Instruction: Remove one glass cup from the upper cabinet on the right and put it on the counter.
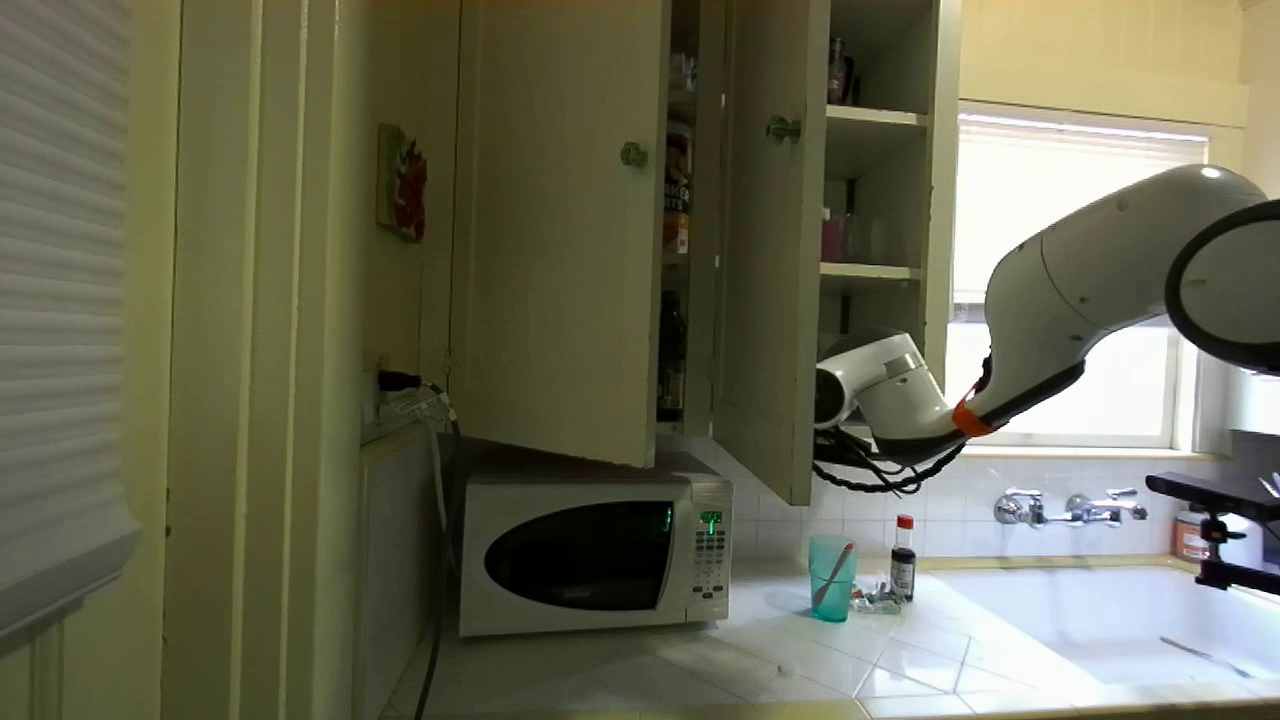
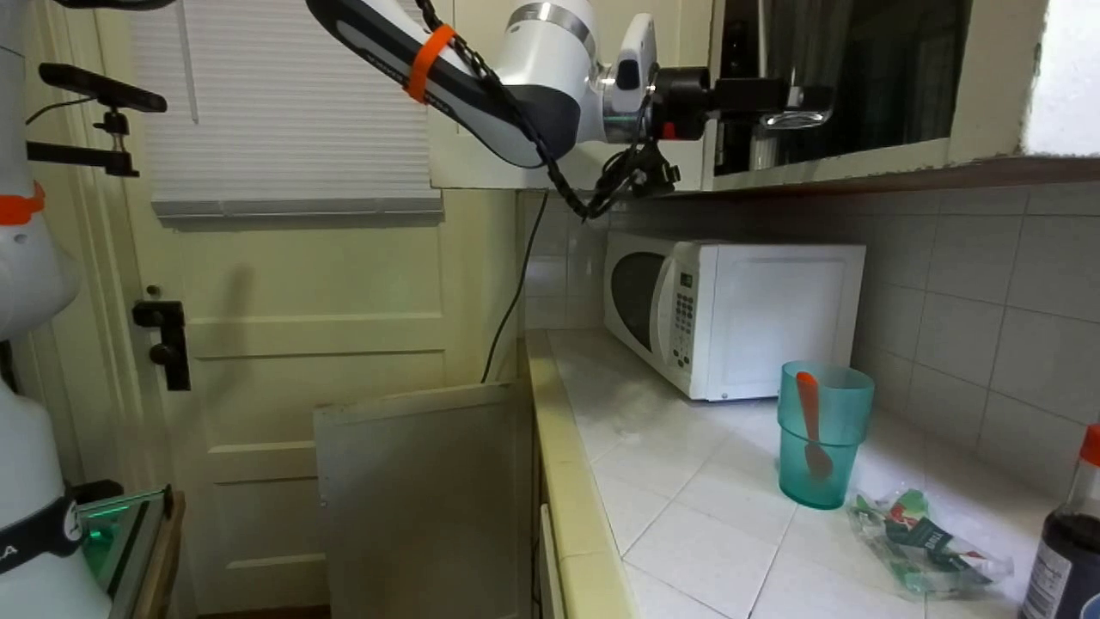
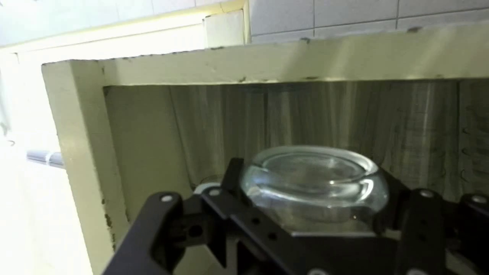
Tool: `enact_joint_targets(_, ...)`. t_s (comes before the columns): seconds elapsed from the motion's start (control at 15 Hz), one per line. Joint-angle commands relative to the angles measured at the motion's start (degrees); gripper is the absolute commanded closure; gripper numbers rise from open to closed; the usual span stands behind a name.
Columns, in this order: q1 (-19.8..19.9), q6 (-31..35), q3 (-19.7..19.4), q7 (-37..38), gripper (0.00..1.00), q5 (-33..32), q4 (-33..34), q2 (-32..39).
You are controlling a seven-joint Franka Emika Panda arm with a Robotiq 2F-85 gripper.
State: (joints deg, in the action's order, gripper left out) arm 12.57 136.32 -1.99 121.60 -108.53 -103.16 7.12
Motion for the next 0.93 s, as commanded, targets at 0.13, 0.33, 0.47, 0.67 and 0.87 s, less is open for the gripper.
enact_joint_targets(0.13,-3.91,-6.02,-0.94,1.96,0.49,0.93,-11.1,-8.47)
enact_joint_targets(0.33,-5.33,-8.49,-0.73,1.72,0.49,2.65,-15.02,-10.54)
enact_joint_targets(0.47,-6.15,-9.96,-0.65,1.55,0.49,3.88,-17.28,-11.56)
enact_joint_targets(0.67,-7.35,-12.76,-0.35,1.65,0.49,5.44,-19.79,-11.97)
enact_joint_targets(0.87,-8.47,-16.08,0.09,1.72,0.49,6.59,-21.65,-11.8)
